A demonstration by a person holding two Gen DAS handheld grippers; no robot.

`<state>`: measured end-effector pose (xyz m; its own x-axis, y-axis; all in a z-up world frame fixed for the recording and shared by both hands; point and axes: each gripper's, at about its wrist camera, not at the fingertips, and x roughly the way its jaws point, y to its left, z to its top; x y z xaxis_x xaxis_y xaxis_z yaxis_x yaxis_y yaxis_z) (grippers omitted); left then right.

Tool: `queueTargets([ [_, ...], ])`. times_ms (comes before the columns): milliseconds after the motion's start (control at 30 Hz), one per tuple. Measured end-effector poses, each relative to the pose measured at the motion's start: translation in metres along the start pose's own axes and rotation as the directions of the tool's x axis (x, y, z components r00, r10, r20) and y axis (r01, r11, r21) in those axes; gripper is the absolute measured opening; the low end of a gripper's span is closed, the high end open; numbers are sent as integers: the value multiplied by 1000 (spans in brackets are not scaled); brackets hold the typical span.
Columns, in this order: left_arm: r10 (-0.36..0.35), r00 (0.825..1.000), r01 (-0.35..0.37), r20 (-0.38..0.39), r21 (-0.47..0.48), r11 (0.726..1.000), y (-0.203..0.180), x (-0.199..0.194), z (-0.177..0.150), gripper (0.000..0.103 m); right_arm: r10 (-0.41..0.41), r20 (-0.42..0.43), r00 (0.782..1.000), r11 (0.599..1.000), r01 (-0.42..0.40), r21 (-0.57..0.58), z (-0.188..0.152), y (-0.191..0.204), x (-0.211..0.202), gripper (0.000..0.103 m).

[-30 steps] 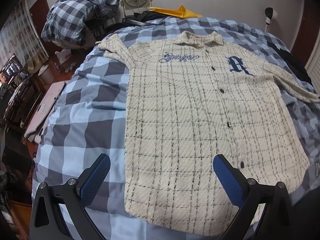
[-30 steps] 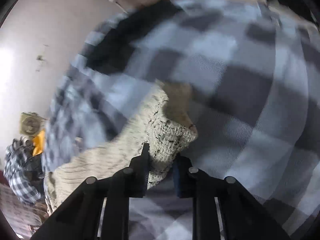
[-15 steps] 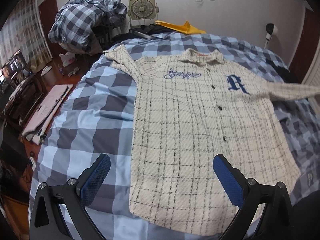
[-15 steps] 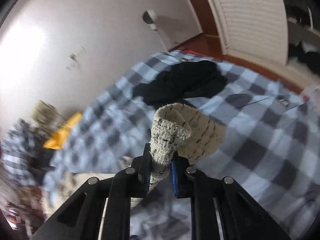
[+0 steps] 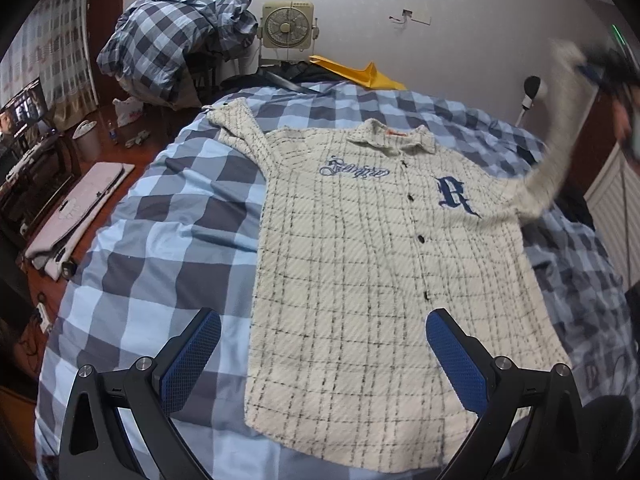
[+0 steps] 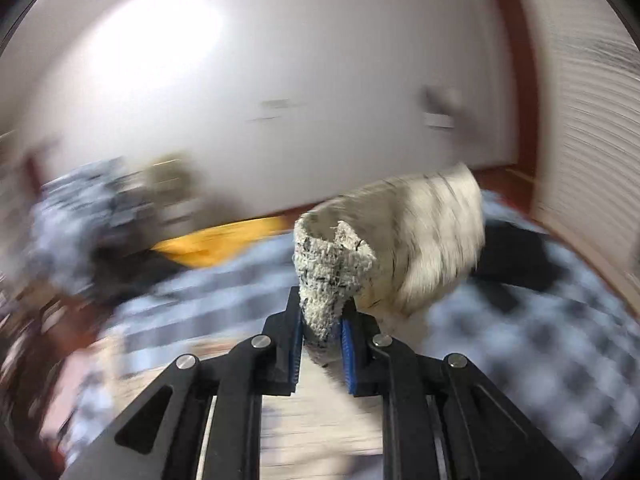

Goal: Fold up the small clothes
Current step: 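Lift the sleeve and fold it across the shirt front with the right tool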

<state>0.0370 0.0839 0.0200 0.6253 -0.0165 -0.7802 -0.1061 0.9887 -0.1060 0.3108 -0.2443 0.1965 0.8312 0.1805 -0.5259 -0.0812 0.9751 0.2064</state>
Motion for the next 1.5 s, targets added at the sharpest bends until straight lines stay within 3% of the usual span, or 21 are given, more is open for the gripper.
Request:
queueTargets([
  [33, 9, 1000, -9, -4, 0, 1000, 1, 1, -1, 103, 85, -58, 995, 996, -86, -19, -8, 38, 13, 18],
  [67, 14, 1000, -14, -8, -2, 1000, 3, 3, -2, 103, 157, -115, 981, 987, -160, -23, -18, 66, 25, 35],
  [100, 18, 1000, -18, -16, -9, 1000, 5, 4, -3, 103, 266, -207, 941, 962, -273, -5, -37, 106, 46, 68],
  [133, 20, 1000, -20, -21, -15, 1000, 7, 5, -4, 103, 342, -299, 891, 937, -346, 38, -61, 136, 65, 83],
  [200, 19, 1000, -20, -24, -23, 1000, 11, 4, -6, 103, 404, -401, 822, 913, -392, 116, -105, 168, 84, 88],
  [300, 10, 1000, -10, -16, -30, 999, 12, -1, -8, 103, 486, -466, 739, 871, -457, 181, -155, 169, 85, 88],
  [400, -20, 1000, 19, -13, -32, 999, 11, -5, -7, 103, 445, -572, 689, 884, -441, 156, -189, 136, 81, 88],
  [600, -38, 999, 38, 23, -3, 999, 1, -15, -4, 103, 97, -715, 692, 981, -188, -48, -206, -14, 63, 88],
  [667, -29, 999, 29, 26, 7, 1000, 0, -16, -5, 103, -10, -740, 672, 990, -97, -102, -207, -55, 52, 88],
  [800, -14, 1000, 14, 18, 8, 1000, 1, -13, -7, 103, -94, -822, 562, 996, 55, -77, -232, -141, 33, 88],
  [833, -9, 1000, 9, 17, 9, 1000, 1, -13, -7, 103, -98, -847, 522, 994, 88, -61, -244, -160, 29, 88],
  [867, -3, 1000, 2, 16, 11, 1000, 1, -12, -7, 103, -97, -865, 492, 993, 103, -53, -255, -164, 24, 88],
  [900, 4, 1000, -4, 15, 14, 1000, 1, -11, -8, 103, -88, -900, 428, 993, 111, -45, -274, -177, 21, 88],
  [1000, 20, 1000, -20, 8, 21, 1000, 0, -8, -9, 103, -59, -950, 306, 995, 94, -32, -313, -190, 17, 88],
  [1067, 27, 1000, -27, 0, 23, 999, 1, -5, -10, 103, -39, -963, 265, 996, 83, -18, -333, -190, 17, 88],
  [1133, 36, 999, -36, -4, 25, 999, 0, -3, -11, 103, -37, -963, 268, 997, 78, -16, -340, -189, 20, 86],
  [1167, 38, 999, -38, -6, 26, 999, 0, -3, -11, 103, -31, -961, 275, 997, 72, -12, -341, -191, 19, 72],
  [1200, 44, 999, -44, -8, 27, 999, 1, -2, -12, 103, -13, -962, 274, 998, 57, 3, -342, -187, 21, 43],
  [1267, 53, 999, -53, -12, 27, 998, 2, -1, -14, 103, 4, -963, 269, 999, 51, 18, -343, -184, 21, 9],
  [1367, 60, 998, -60, -14, 20, 998, 4, -2, -14, 103, 0, -953, 303, 1000, 30, 9, -336, -173, 13, 4],
  [1500, 54, 999, -54, -7, -1, 999, 9, -5, -14, 103, 104, -937, 332, 993, 16, 115, -322, -173, -13, 3],
])
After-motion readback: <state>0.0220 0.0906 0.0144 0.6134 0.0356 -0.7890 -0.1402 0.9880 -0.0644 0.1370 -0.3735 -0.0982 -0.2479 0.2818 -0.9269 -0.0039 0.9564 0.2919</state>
